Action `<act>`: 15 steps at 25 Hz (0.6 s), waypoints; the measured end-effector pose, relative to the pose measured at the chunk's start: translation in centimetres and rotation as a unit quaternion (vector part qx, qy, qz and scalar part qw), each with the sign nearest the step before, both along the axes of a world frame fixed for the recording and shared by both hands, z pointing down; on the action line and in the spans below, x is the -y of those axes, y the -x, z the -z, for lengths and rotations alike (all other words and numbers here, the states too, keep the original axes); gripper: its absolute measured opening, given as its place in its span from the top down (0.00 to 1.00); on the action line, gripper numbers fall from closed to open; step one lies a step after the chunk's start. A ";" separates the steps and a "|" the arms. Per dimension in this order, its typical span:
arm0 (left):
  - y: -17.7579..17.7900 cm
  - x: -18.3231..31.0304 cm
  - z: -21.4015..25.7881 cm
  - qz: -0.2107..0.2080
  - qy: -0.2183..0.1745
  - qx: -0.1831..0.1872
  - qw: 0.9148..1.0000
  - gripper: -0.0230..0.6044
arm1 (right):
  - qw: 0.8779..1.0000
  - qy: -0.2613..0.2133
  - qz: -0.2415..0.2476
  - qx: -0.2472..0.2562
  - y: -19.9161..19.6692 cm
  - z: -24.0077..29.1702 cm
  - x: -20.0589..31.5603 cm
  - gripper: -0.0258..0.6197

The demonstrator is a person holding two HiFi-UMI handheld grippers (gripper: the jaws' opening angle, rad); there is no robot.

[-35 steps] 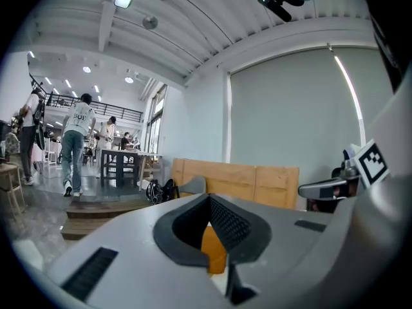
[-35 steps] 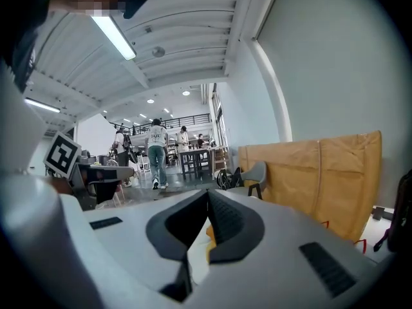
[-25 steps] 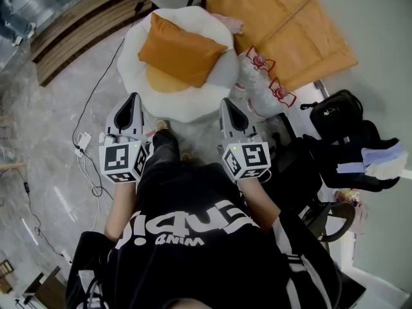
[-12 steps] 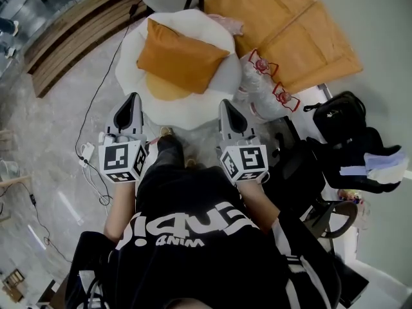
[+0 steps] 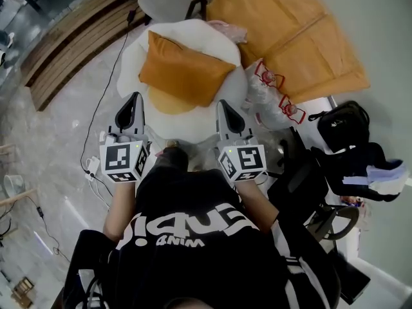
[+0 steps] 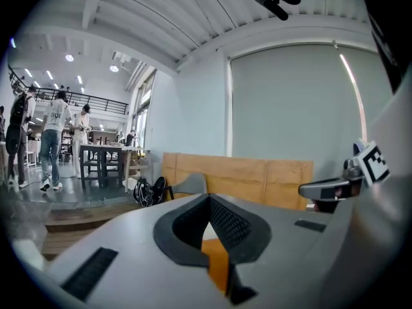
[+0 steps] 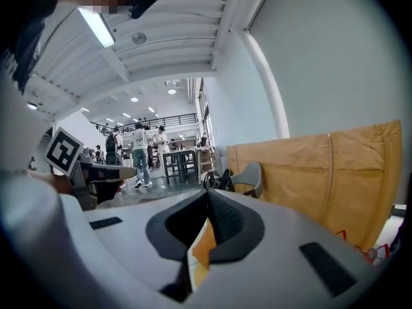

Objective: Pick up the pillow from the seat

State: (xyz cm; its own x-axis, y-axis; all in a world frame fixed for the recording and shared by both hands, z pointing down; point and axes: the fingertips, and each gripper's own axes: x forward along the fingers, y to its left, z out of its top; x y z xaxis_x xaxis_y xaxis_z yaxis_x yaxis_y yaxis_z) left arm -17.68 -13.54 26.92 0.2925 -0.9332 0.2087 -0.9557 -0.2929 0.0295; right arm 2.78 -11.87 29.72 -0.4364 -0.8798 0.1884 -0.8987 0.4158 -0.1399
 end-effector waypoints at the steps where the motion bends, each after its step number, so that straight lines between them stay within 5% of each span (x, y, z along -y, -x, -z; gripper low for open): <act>1: 0.2 0.9 0.0 -0.002 0.000 -0.001 1.000 0.95 | 1.000 -0.002 -0.003 0.000 0.2 0.1 0.8 0.93; 15: 0.0 8.9 2.1 -0.038 -0.020 -0.009 0.999 0.95 | 0.998 -0.009 -0.053 -0.017 -0.7 1.6 7.2 0.93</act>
